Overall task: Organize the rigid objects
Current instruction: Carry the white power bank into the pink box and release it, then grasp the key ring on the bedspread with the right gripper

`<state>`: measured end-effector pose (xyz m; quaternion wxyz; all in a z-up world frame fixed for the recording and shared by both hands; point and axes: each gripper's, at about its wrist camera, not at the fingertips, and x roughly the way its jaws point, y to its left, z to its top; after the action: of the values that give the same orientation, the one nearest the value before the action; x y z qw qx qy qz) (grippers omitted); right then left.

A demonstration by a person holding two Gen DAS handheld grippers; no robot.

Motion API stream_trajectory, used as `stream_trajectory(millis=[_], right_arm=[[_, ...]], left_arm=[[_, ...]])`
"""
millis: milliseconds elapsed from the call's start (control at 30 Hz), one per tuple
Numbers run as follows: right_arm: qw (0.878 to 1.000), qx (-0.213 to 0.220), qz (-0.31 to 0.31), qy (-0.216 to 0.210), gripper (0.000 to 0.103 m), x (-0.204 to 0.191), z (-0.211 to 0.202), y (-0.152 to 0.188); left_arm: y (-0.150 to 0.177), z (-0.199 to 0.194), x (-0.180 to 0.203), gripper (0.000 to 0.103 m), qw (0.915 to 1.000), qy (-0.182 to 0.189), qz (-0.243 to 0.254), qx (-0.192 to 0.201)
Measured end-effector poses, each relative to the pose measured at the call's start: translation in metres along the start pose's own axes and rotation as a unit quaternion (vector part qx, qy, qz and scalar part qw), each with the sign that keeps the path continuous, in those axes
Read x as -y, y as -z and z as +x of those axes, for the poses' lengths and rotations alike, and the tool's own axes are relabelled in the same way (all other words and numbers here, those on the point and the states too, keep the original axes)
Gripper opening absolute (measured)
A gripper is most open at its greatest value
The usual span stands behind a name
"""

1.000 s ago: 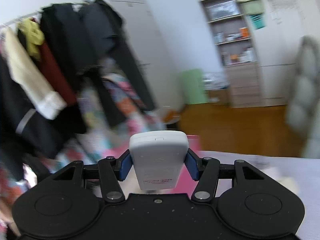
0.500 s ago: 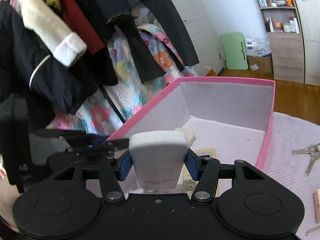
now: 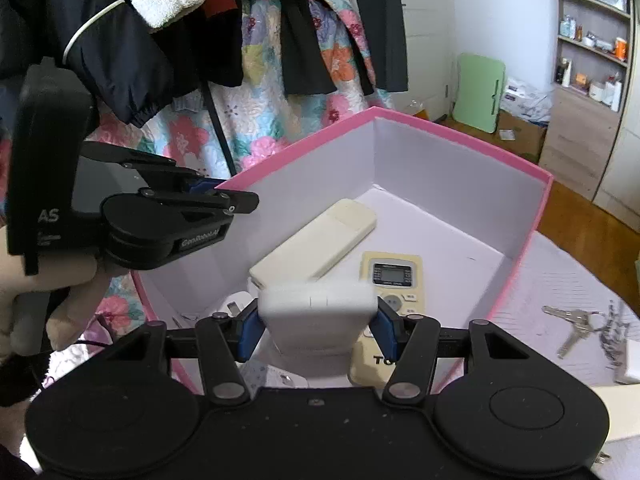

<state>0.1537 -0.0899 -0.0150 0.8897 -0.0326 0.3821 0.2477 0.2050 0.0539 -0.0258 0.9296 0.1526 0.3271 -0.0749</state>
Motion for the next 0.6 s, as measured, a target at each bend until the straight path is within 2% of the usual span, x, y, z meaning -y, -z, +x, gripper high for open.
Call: stream_trajectory(millis=[200, 367, 600], right_arm=[[0.999, 0.04, 0.017, 0.005, 0.062, 0.009, -0.048, 0.003], [0.995, 0.075, 0.067, 0.017, 0.062, 0.032, -0.089, 0.017], [0.982, 0.075, 0.144, 0.098, 0.062, 0.078, -0.114, 0.063]], left_arm=[[0.0, 0.0, 0.0, 0.009, 1.0, 0.0, 0.0, 0.0], [0.0, 0.0, 0.0, 0.009, 1.0, 0.0, -0.001, -0.001], [0.0, 0.0, -0.001, 0.009, 1.0, -0.001, -0.001, -0.001]])
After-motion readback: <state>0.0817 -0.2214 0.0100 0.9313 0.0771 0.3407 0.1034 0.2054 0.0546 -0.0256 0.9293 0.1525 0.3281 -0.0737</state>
